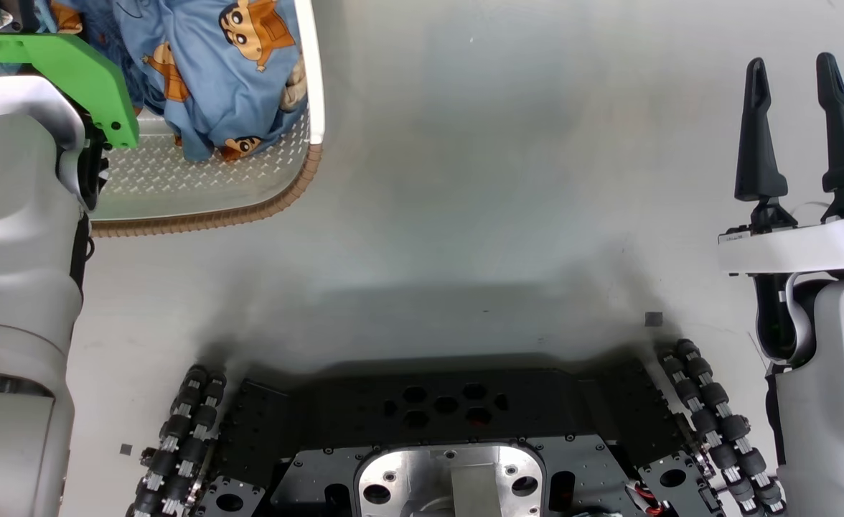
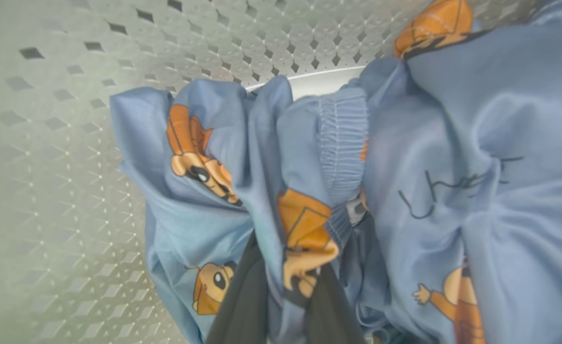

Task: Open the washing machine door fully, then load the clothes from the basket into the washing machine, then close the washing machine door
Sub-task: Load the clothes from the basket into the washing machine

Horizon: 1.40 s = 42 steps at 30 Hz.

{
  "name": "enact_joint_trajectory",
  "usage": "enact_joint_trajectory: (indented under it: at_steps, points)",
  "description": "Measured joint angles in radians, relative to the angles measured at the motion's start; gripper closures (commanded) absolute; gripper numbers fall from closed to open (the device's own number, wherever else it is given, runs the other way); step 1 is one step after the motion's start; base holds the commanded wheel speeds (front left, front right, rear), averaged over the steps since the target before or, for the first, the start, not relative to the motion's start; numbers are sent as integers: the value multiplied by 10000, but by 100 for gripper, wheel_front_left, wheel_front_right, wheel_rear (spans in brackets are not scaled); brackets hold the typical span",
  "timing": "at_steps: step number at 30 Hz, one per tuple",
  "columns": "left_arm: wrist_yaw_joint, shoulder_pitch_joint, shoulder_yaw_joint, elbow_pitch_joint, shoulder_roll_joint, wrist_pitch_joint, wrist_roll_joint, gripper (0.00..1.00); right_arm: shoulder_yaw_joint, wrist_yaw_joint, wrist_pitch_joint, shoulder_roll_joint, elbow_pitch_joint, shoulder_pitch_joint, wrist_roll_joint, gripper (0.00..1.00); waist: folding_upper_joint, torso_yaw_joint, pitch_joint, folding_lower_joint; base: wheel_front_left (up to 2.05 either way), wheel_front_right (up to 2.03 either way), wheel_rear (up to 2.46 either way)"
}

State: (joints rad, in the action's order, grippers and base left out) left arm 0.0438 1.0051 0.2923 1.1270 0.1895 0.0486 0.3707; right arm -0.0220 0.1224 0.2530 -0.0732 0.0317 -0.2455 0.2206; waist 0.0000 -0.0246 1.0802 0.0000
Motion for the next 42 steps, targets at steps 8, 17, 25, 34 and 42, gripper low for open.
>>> enact_joint_trajectory:
  at_steps: [8, 17, 25, 34, 42]
  points:
    - [58, -45, 127, 69, -148, 863, -107, 100, 63, 0, 2, -46, 261, -182, -2, 0, 0, 118, -652, 0, 0, 0, 0]
    - [280, -677, -10, 267, -368, 1739, 174, 100, -52, 0, 2, -198, 704, -380, 0, 0, 0, 309, -1699, 0, 0, 0, 0]
    - [384, -1302, -27, 222, -497, 1977, 242, 100, -56, 0, 0, -224, 1197, -370, 113, 0, 0, 480, -2535, 0, 0, 0, 0]
    - [537, -2195, -40, -61, -569, 2004, 343, 100, -119, 0, 2, -236, 1613, -289, 297, 0, 0, 681, -3707, -1, 0, 0, 0]
    - [614, -2874, -249, -1450, -686, 2004, 280, 100, -213, 0, 0, -236, 1904, 47, 405, 0, 0, 790, -4796, -1, 0, 0, 0]
